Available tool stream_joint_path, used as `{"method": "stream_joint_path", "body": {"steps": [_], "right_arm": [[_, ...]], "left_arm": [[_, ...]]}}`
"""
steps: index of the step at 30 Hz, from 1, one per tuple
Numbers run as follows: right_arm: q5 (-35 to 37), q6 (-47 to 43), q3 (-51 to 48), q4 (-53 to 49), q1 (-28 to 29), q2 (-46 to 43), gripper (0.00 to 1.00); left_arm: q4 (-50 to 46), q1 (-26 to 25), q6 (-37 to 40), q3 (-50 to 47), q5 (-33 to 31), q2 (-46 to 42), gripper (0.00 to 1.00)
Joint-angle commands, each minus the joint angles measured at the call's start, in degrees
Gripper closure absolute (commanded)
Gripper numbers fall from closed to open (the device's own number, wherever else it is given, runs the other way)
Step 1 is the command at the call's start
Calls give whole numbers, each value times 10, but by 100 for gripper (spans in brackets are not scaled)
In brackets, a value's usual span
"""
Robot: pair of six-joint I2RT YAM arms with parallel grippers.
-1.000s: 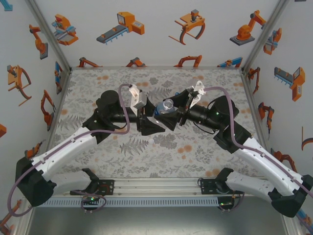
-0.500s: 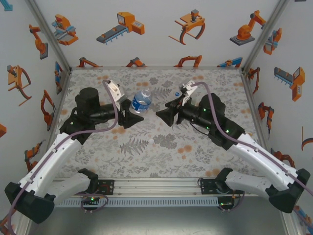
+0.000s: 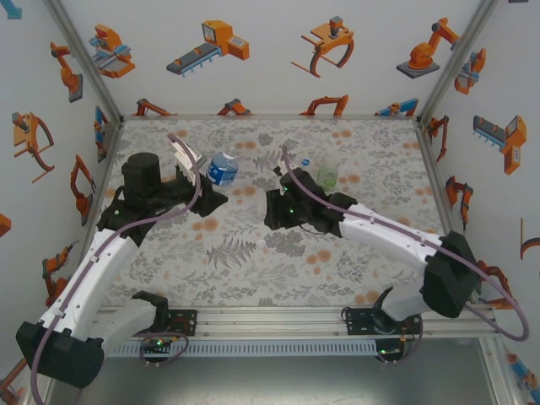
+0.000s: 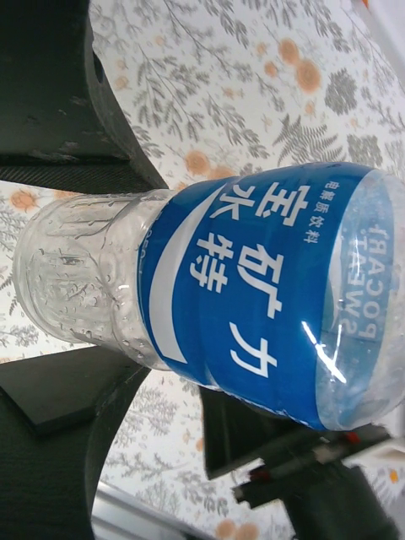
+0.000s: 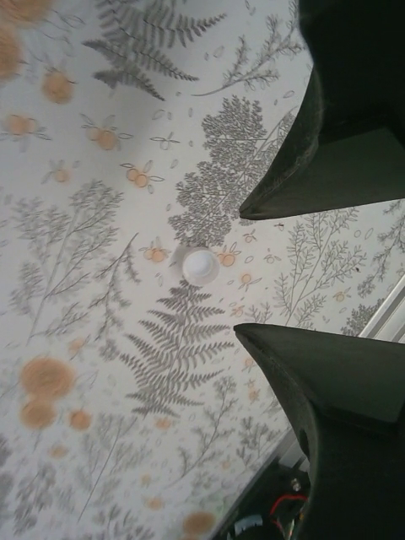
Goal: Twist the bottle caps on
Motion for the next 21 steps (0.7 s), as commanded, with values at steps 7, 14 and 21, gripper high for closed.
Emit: {"method": "stream_joint_path", "body": {"steps": [7,14,21], "right_arm": [[12,44,90,-74,37,149,44],[34,52,138,-94,52,238,43],[26,57,154,-96,55,282,56]], "left_arm": [[-1,3,25,-37,-142,-76,100],[8,4,28,-45,-152,-88,100],[3,4,27,-38,-135,-78,100]]}}
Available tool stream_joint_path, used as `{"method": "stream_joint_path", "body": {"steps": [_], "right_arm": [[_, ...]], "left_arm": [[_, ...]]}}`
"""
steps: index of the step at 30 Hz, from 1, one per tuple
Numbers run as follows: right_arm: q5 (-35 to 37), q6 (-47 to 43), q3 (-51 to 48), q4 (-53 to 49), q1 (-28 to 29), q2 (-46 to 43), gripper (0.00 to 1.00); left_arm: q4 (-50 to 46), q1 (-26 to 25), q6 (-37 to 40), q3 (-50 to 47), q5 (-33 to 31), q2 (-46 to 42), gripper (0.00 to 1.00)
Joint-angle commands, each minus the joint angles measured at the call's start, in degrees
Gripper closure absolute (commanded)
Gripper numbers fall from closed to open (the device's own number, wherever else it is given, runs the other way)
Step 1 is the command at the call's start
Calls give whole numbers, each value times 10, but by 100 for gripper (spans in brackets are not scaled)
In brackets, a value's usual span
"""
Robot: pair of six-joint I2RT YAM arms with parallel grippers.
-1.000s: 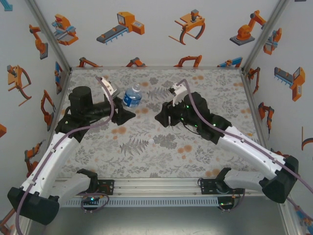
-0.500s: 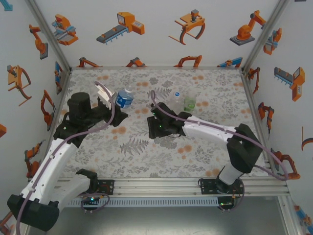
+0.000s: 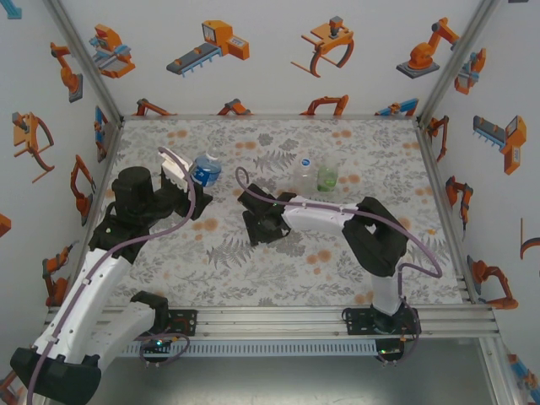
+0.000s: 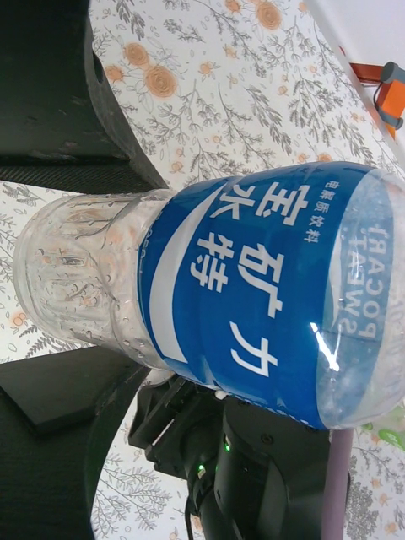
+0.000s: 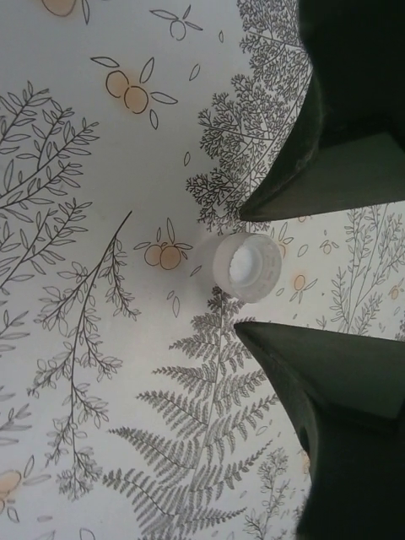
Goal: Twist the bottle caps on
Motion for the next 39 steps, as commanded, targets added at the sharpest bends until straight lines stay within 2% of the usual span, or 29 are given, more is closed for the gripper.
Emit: {"method": "stream_joint_path", "body": {"steps": [1,7,13,24,31,39], "right_arm": [[12,7,21,-20,6,11,57],[21,4,29,-38,8,14,62],[41,8,2,-50,5,-23,64],[44,24,-146,-53,-61,-139,65],[25,48,-192,-26,-69,-154,62],[30,50,-171,-51,-69,-167,54]], "left_arm": [[11,4,11,3,10,0,100],[15,4,11,1,14,-1,100],[15,4,10,0,13,2,100],[14,4,9,3,16,11,100],[14,4,9,1,13,12,100],[16,4,7,1,18,18,100]]}}
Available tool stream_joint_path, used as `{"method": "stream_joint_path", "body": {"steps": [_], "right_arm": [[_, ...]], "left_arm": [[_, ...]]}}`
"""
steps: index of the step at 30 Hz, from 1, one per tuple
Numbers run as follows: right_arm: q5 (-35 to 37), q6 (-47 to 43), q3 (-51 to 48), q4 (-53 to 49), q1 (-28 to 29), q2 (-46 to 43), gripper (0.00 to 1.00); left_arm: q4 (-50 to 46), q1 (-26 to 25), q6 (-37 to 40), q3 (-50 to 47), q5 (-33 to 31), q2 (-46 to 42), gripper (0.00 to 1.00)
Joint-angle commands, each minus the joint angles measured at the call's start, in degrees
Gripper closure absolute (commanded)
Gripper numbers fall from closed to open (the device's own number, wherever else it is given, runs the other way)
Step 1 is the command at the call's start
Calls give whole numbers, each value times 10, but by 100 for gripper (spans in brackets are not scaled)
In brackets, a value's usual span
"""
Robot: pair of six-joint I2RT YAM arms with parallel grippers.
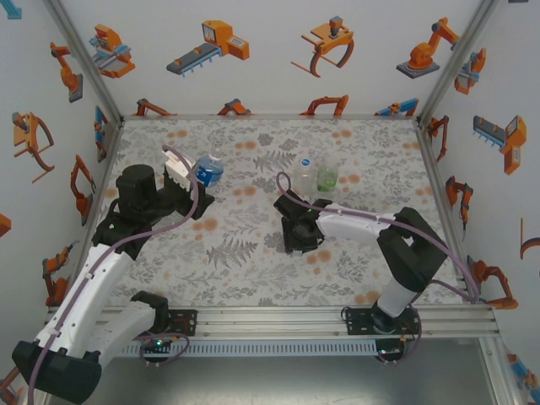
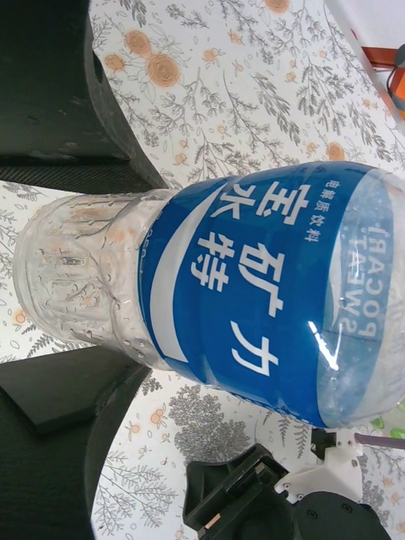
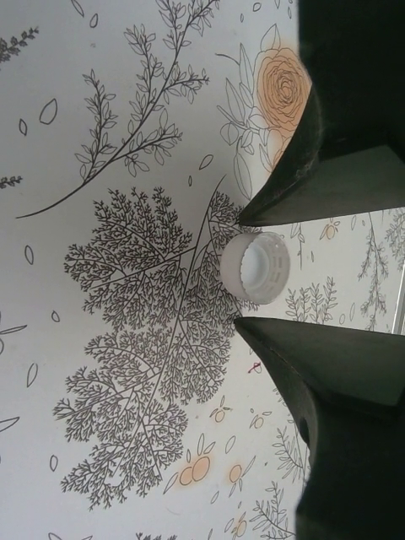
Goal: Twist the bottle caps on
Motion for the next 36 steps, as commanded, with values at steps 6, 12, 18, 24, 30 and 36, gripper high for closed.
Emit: {"method": "stream_joint_path", "body": {"steps": [6,12,18,24,30,36], "right_arm": [[4,5,40,-45,1,-34,54],[4,3,47,-57,1,-33,56],[0,2,44,-52,1,-20,56],[-3,1,43,-52,1,-7,56],[-6,1,38,-49,0,-2,56],[-7,1,37,-47,1,1,56]], "left_arm": [[16,4,7,1,11,0,100],[17,4,5,2,14,1,100],[16,4,5,1,15,1,100],[16,4,4,2,16,3,100],[15,4,4,2,17,2,100],[15,4,4,2,16,3,100]]}}
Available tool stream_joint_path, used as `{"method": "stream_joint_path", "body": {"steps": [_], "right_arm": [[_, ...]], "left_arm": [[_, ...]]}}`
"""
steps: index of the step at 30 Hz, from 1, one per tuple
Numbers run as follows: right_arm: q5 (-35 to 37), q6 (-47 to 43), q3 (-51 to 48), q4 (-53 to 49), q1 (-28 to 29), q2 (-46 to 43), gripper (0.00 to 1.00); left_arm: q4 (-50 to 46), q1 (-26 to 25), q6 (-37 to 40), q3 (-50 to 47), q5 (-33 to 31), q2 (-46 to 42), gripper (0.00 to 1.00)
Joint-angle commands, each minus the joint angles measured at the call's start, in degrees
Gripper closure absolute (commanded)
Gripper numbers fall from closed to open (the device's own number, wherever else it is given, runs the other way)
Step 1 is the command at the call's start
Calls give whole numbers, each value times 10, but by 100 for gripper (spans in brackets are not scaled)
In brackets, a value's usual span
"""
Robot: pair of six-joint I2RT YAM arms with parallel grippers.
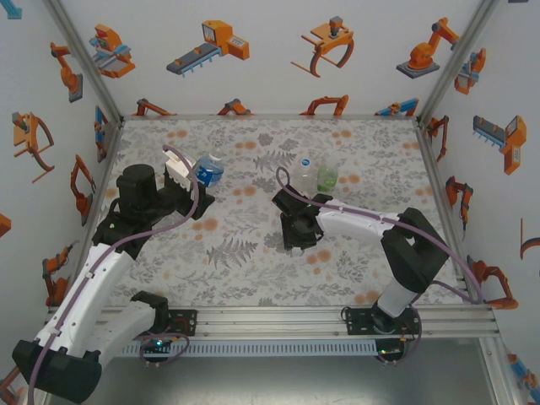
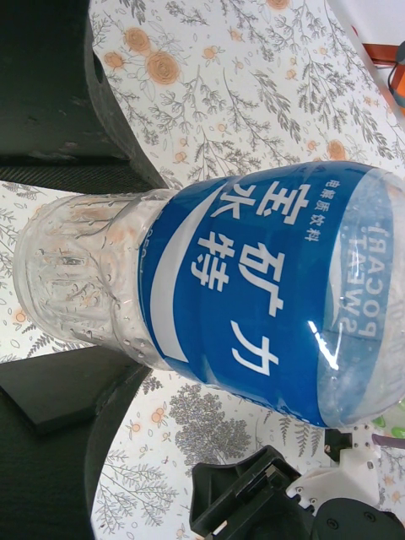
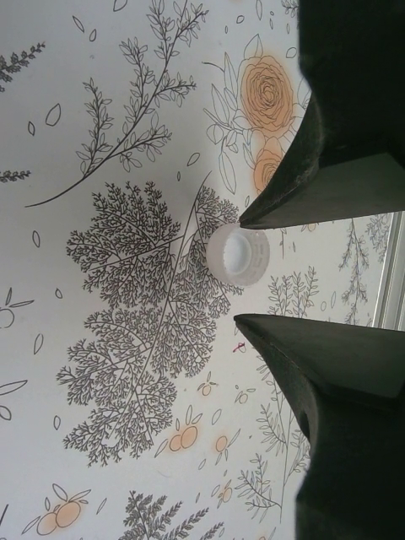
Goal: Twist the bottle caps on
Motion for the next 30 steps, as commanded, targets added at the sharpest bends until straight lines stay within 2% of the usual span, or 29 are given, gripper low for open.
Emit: {"method": "stream_joint_path", "body": {"steps": [1,18,30], "right_arm": [[-4,1,1,-10,1,6,56],[-12,5,-16,5,0,27,56],[22,-11,19,-44,0,-26,54]], "left_arm": [[15,4,4,2,14,0,100],[15,4,5,2,15,1,99],[14,4,5,2,16,4,100]]}}
